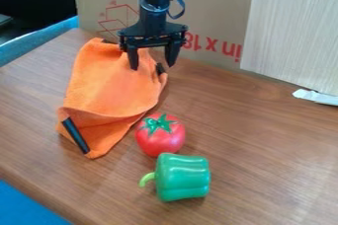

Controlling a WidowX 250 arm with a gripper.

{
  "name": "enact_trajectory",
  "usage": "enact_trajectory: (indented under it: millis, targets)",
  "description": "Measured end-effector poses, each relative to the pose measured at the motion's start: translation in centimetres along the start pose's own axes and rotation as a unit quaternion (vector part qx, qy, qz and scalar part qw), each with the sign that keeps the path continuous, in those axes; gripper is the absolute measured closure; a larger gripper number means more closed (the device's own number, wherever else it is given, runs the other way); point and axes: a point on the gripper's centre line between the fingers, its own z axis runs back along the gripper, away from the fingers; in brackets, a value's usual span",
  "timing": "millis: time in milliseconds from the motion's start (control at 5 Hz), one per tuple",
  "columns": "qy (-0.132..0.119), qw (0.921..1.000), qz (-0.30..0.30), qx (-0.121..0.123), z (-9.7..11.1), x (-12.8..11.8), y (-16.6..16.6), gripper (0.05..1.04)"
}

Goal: Unfold the cloth from top right to bottom left

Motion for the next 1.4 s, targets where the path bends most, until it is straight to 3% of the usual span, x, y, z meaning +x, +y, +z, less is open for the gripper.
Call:
enact_trajectory:
  millis: [200,400,600,800,1000,1400]
  targets:
    - [-0.007,1.0,-0.001,0.004,-0.3,0.0,0.2,0.137]
    - [-0.008,0.9999,-0.004,0.009,-1.0,-0.1,0.3,0.398]
    - [-0.007,0.9998,-0.01,0.016,-1.6,-0.6,0.8,0.727]
    - [0.009,0.9998,-0.011,0.016,-2.0,-0.9,1.5,0.94]
    - [0.015,0.9998,-0.002,-0.01,0.2,-0.3,2.4,1.027]
    - [0.039,0.9965,0.022,-0.071,4.3,1.0,6.0,1.034]
